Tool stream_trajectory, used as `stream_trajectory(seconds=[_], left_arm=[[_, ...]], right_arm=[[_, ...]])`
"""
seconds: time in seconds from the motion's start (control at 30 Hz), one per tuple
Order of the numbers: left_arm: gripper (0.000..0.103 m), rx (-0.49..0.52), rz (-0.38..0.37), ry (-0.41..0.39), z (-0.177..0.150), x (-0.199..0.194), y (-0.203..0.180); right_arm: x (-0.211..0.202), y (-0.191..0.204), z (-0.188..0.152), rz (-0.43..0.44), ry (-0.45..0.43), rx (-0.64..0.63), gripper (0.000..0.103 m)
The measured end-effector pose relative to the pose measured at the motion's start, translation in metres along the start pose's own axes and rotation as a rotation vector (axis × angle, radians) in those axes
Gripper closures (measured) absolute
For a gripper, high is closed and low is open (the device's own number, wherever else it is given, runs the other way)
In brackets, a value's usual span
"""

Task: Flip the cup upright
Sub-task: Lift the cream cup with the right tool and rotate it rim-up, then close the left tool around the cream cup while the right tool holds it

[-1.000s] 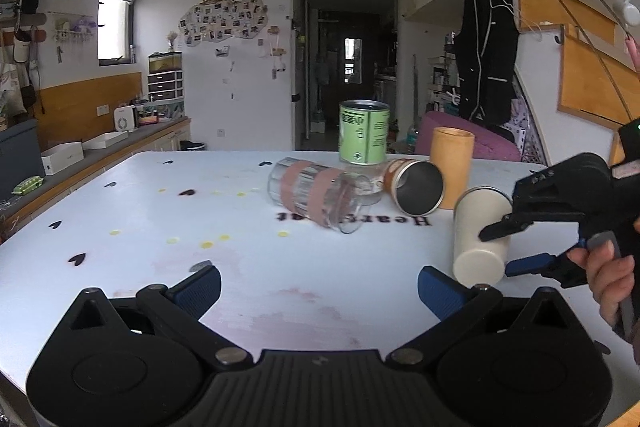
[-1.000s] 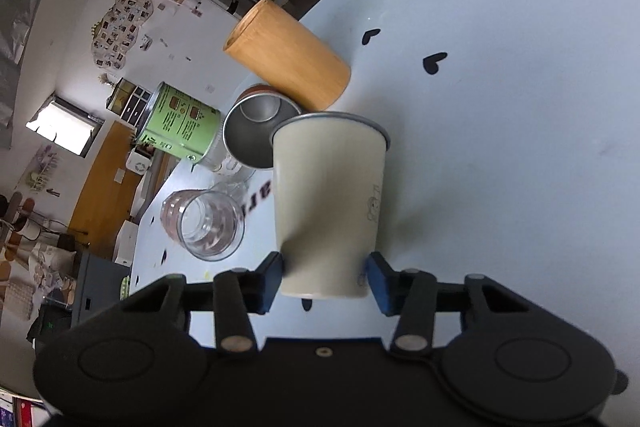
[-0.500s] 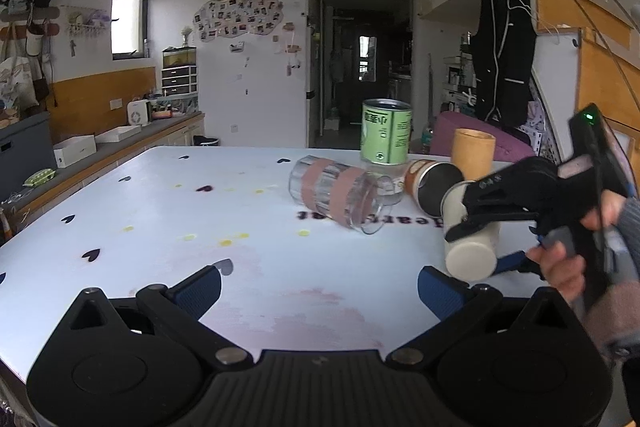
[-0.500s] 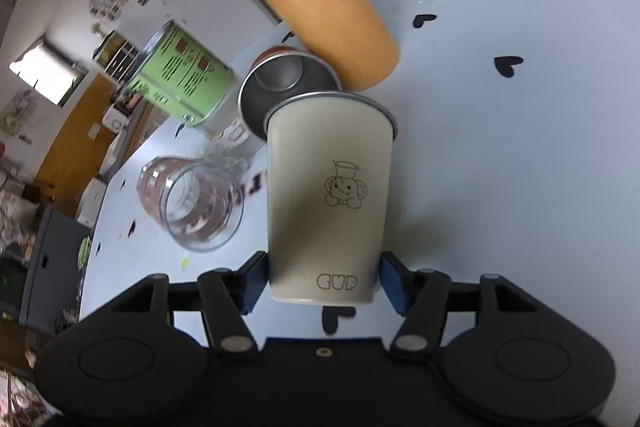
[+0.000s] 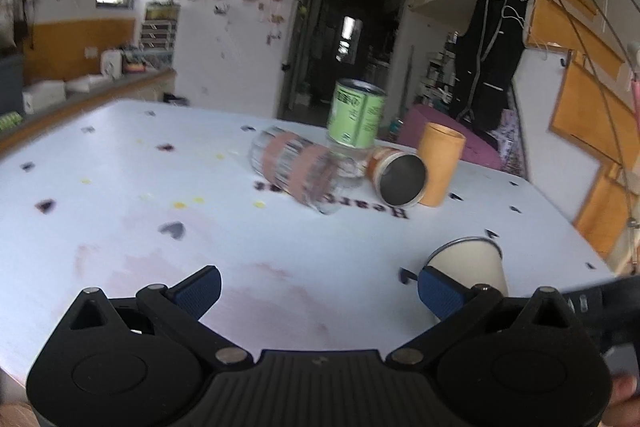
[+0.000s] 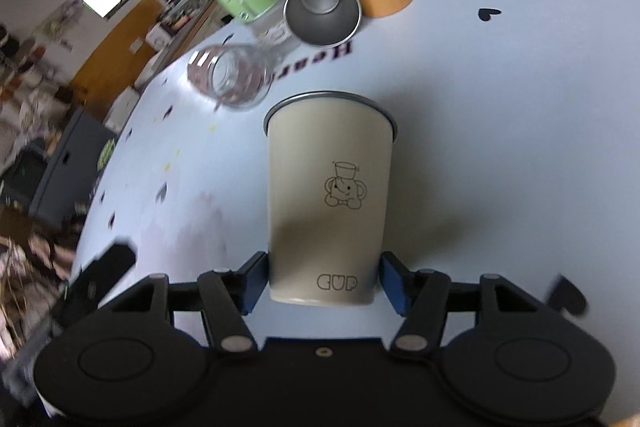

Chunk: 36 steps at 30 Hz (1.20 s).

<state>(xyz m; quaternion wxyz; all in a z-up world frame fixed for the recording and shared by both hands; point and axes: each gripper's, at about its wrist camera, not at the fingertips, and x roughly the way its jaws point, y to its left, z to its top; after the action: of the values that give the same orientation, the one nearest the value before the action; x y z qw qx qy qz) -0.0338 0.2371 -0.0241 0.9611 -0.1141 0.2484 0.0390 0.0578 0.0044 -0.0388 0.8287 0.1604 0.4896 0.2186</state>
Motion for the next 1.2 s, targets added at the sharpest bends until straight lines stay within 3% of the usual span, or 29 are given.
stream_trajectory(seconds=[0.3, 0.5, 0.73, 0.87, 1.0, 1.2], left_arm=[[0.000, -0.109, -0.168, 0.155, 0.002, 0.021, -0.009], [0.000, -0.087, -0.244, 0.246, 0.018, 0.047, -0.027], [0.000, -0.109, -0.294, 0.416, 0.019, 0.091, -0.049], [0.001, -0.142, -0.270, 0.455, 0.015, 0.108, -0.054], [0.001, -0.163, -0.318, 0.505, 0.015, 0.123, -0.061], [0.023, -0.206, -0.387, 0.528, 0.011, 0.128, -0.064]], right_arm=[[-0.010, -0.001, -0.010, -0.024, -0.023, -0.081, 0.041], [-0.012, -0.001, -0.019, -0.019, -0.072, -0.114, 0.041], [-0.012, 0.002, -0.026, -0.026, -0.110, -0.146, 0.041], [-0.012, 0.006, -0.030, -0.037, -0.121, -0.181, 0.041], [-0.013, 0.007, -0.034, -0.042, -0.131, -0.210, 0.041], [-0.015, 0.007, -0.039, -0.040, -0.150, -0.244, 0.042]])
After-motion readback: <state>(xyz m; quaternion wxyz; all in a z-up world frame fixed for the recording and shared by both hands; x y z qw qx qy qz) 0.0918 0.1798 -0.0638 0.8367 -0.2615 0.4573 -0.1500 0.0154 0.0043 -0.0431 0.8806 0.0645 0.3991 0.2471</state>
